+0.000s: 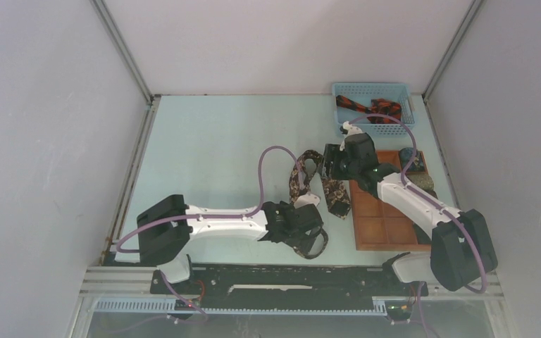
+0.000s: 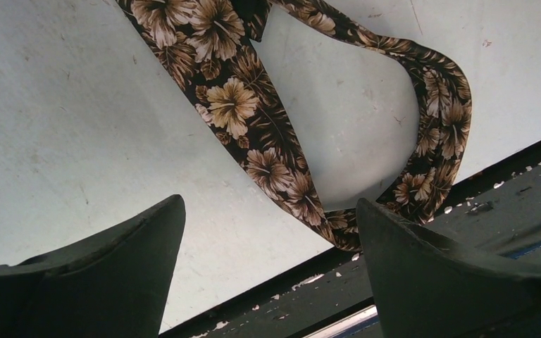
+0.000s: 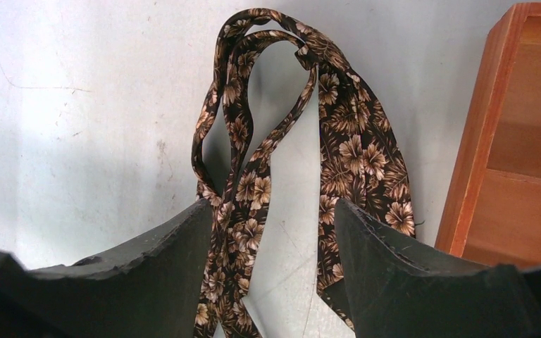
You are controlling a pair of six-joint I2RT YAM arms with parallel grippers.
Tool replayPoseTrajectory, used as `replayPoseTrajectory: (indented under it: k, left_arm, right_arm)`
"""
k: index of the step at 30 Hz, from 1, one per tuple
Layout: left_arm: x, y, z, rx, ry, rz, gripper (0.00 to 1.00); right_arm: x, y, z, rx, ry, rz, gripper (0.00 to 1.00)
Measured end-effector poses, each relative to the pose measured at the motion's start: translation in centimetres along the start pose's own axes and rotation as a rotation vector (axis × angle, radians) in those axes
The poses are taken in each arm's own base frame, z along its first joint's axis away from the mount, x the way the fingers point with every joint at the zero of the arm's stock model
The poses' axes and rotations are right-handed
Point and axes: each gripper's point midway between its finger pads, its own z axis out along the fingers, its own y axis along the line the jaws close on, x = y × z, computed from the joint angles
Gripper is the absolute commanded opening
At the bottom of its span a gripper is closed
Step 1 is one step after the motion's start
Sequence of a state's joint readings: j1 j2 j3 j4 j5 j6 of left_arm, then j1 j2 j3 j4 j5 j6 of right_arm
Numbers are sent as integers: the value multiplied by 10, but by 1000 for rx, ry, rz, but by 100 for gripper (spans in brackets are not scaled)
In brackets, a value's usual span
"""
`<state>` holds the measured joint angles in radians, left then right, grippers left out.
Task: Roll the ties
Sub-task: Flatten out the tie at the center of the board.
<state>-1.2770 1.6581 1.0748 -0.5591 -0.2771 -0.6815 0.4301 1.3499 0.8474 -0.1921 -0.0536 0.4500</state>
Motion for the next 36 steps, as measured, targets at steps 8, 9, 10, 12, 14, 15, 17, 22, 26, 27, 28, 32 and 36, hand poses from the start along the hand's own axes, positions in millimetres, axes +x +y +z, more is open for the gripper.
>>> replayPoseTrajectory:
  k: [8,9,10,12,14,15,17,22,26,27,28,32,36]
  left_arm:
    - [6,-3,5,3,20,11,99]
    - [6,-5,5,6,23,13,98]
    - [6,-6,5,9,25,14,98]
    - [5,-10,6,13,26,16,98]
    - [3,-13,8,15,27,17,98]
    - [3,-14,9,15,28,18,98]
    - [2,-16,9,17,31,21,98]
    - [2,-29,0,37,30,45,97]
    - [2,-47,-12,70,29,75,97]
    - [2,-52,-15,79,29,83,97]
    - [3,-57,-18,89,29,91,96]
    - [8,-72,-22,105,39,120,93]
    - [14,-78,-12,89,67,142,88]
  right_arm:
    - [-1,-1,2,-13,5,21,66]
    - [-1,-2,2,-14,7,23,66]
    - [-1,-2,2,-15,8,25,66]
    - [-1,-1,2,-22,11,28,66]
    - [-1,-2,2,-26,13,32,66]
    - [-1,-2,2,-27,13,34,66]
    - [-1,-3,3,-26,15,36,65]
    - [1,-4,6,-29,27,42,65]
    - [2,-5,6,-34,32,46,65]
    - [1,-5,6,-34,32,47,65]
    - [1,-6,6,-33,32,49,65]
    - [1,-6,6,-32,31,49,64]
    - [1,-7,6,-32,32,50,64]
